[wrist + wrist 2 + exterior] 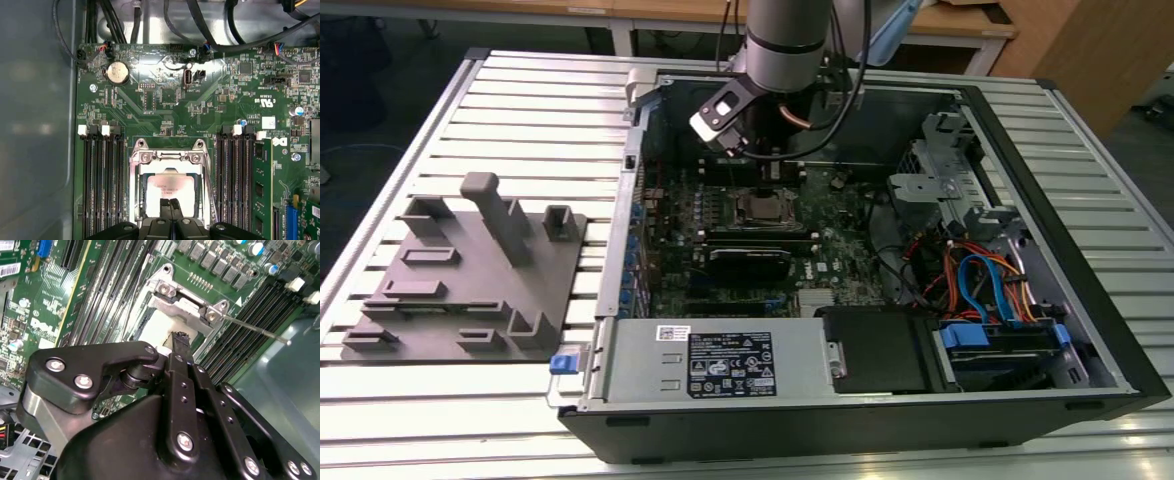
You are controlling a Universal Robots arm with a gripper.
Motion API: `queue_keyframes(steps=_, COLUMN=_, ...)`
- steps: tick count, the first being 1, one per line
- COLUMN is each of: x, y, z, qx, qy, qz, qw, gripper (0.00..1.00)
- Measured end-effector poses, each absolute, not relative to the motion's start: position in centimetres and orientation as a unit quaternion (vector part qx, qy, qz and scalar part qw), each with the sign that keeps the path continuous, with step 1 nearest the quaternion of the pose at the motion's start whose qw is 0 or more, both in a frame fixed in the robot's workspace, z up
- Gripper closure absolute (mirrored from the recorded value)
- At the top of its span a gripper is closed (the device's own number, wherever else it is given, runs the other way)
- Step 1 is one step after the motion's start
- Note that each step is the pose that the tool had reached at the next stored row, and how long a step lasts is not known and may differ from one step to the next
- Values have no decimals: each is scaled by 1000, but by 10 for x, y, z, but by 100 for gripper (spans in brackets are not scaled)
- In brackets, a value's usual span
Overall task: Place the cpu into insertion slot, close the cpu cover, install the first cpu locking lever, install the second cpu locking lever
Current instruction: 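Close the cpu cover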
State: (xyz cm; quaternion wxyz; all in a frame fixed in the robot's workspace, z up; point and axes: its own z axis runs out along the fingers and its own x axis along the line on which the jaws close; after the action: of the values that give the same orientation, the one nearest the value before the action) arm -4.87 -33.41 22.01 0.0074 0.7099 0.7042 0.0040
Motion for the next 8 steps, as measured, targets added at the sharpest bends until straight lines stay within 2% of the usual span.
queue_keyframes(steps=8, x=-60, y=-334, z=210, qx=707, qy=707, qz=4, qw=7, gripper=90)
